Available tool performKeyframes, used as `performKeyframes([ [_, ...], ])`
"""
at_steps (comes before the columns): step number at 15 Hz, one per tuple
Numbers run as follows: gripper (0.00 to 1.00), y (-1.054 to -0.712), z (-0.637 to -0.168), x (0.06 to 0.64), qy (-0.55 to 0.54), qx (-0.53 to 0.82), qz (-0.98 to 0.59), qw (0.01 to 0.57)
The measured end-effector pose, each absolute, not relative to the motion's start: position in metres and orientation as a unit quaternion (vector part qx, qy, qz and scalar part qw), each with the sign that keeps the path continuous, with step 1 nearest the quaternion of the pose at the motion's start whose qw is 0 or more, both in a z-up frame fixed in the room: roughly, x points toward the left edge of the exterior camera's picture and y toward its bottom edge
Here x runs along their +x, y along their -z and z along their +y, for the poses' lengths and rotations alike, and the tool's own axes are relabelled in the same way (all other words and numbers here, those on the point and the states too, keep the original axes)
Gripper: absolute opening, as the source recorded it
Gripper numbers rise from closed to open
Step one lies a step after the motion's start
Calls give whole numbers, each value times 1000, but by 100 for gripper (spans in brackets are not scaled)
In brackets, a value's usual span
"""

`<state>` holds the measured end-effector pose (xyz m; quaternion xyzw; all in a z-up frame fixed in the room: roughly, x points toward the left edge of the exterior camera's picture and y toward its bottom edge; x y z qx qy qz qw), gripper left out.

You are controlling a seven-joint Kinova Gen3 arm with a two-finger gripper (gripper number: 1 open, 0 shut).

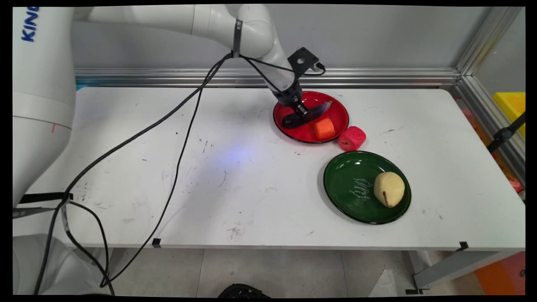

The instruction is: Pick up the eggplant from the red plate, then place the picked object on the table

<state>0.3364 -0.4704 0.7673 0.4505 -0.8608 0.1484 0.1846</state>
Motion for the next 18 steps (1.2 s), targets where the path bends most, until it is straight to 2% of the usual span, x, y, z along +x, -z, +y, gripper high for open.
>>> performKeyframes([
  [7, 0, -777, -467, 339, -147, 449, -862, 184],
  [14, 0, -826, -450, 353, -153, 432, -864, 206],
  [18, 0, -852, -425, 368, -142, 390, -884, 216],
])
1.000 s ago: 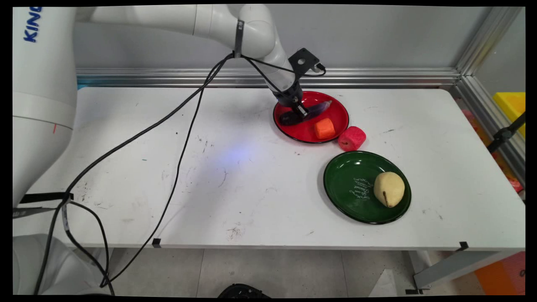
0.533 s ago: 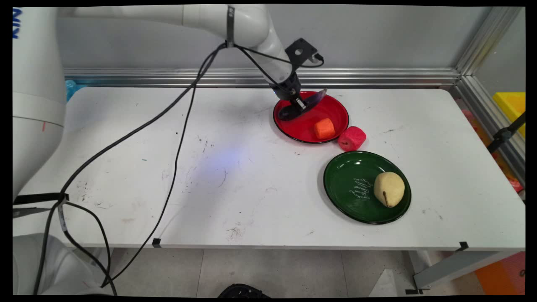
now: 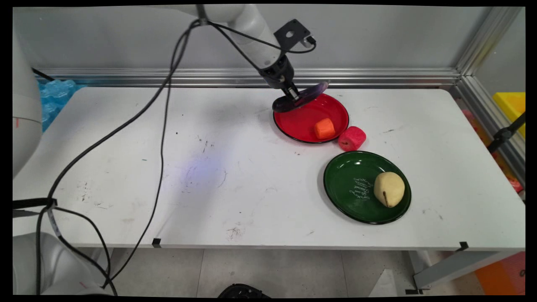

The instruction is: Place the picked object on the table

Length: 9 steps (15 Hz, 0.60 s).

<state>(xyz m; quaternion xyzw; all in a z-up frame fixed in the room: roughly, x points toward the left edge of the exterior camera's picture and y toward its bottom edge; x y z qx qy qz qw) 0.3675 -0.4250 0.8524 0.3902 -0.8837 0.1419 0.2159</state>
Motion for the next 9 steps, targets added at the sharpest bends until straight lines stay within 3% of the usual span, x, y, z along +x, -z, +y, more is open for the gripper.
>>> performKeyframes([
  [9, 0, -881, -369, 410, -99, 237, -942, 215],
])
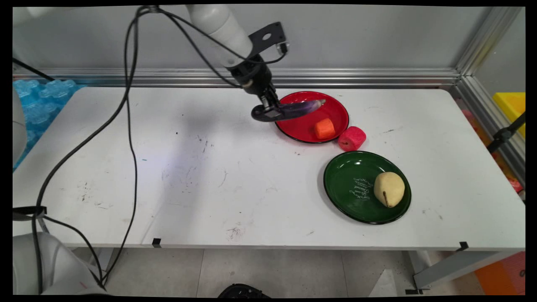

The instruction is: Place the picked object on the table

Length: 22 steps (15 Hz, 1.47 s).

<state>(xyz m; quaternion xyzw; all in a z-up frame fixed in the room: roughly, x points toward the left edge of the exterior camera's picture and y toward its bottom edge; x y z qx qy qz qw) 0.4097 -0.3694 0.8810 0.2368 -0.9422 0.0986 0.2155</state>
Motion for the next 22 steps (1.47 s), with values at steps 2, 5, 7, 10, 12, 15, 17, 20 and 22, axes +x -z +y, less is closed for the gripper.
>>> performKeyframes([
  [2, 0, -882, -362, 416, -93, 208, -950, 214],
  [5, 0, -882, -352, 424, -85, 167, -960, 210],
  [7, 0, -878, -344, 427, -79, 137, -966, 207],
  [10, 0, -868, -338, 427, -72, 102, -971, 203],
  [12, 0, -858, -336, 424, -69, 86, -973, 201],
  [15, 0, -841, -336, 419, -66, 75, -975, 199],
  [17, 0, -826, -336, 415, -62, 67, -976, 197],
  [20, 0, -807, -338, 409, -58, 63, -977, 195],
  [22, 0, -793, -340, 404, -55, 64, -977, 195],
])
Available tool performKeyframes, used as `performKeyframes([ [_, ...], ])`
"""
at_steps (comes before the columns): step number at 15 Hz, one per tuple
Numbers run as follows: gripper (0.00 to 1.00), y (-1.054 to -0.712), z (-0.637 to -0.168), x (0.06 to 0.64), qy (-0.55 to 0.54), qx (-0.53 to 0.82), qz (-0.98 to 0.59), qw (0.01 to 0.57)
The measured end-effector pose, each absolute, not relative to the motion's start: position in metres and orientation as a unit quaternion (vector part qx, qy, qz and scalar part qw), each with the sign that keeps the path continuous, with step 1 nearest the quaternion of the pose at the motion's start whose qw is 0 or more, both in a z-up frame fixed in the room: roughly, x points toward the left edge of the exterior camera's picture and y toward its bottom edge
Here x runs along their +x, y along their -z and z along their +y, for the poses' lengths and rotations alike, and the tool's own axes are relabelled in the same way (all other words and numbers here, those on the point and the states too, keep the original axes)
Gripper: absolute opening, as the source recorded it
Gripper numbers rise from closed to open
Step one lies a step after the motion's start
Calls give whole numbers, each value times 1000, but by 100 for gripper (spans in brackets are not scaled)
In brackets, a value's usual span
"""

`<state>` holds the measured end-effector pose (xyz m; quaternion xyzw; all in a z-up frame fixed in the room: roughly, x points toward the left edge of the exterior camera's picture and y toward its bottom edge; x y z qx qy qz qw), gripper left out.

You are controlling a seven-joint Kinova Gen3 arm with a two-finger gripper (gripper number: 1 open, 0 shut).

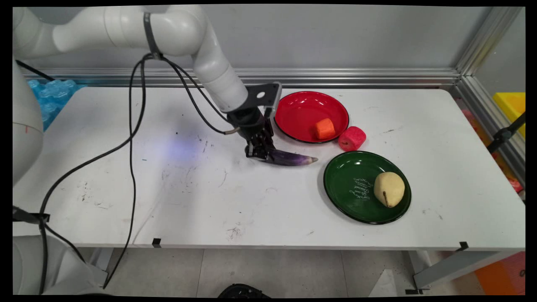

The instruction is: Place the picked object on the table

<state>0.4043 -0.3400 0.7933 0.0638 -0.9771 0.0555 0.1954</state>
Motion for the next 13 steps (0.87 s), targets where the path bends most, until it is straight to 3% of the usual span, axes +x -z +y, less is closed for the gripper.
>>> performKeyframes([
  [6, 0, -765, -343, 395, -50, 66, -977, 199],
  [7, 100, -763, -344, 394, -50, 66, -976, 201],
  [13, 100, -765, -345, 389, -49, 69, -973, 215],
])
